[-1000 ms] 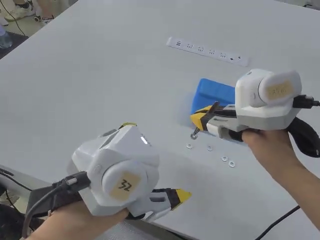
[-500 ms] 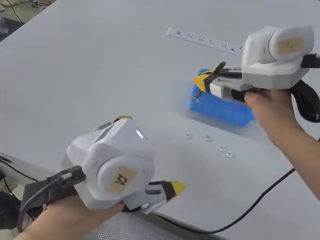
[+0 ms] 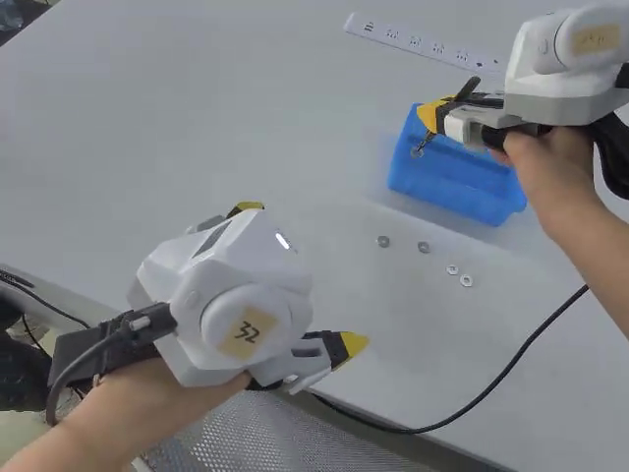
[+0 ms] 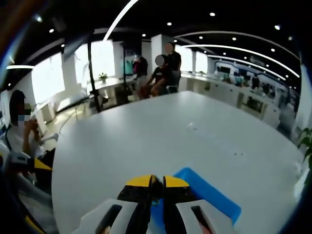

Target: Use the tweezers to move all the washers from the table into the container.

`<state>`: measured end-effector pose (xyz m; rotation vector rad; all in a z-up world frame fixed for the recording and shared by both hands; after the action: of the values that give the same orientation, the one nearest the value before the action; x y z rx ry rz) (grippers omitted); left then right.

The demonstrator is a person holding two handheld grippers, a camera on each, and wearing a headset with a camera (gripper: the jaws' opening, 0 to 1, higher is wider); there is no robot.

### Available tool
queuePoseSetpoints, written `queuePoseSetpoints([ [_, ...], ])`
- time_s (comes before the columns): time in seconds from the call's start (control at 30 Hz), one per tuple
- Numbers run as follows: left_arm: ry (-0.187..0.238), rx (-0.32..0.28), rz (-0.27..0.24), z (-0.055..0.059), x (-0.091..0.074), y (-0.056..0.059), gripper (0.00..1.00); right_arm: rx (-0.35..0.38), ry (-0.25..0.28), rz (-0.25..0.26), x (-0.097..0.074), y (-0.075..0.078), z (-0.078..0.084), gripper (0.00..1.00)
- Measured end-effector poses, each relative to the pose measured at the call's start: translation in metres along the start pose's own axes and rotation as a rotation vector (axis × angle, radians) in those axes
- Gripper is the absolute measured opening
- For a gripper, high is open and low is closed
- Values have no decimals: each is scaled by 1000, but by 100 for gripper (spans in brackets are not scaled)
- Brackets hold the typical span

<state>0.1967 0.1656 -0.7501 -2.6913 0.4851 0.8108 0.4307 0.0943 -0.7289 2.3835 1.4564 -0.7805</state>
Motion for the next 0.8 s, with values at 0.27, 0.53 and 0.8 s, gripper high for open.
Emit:
queuePoseSetpoints([
  [0.27,18,-15,-26,0,1,-4,97,11,-33,31,15,9,15,4],
  [0.53,28,22,-33,-1,1,-2,97,53,-53,55,35,26,29,4],
  [0.8,27,-32,-31,-1,0,-7,97,114,-48,66,44,30,39,4],
])
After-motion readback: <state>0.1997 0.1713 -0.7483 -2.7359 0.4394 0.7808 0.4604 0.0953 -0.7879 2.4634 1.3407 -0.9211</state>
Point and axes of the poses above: the centre of the closed fingertips' face, and the gripper's own axes: x roughly forward along the fingers, y roughly to its right, z roughly out of its underside, the point moved 4 cm from there along -x, roughly backward along the fingers, and after that the axes turned 5 degrees about -z, right-handed, at the moved point
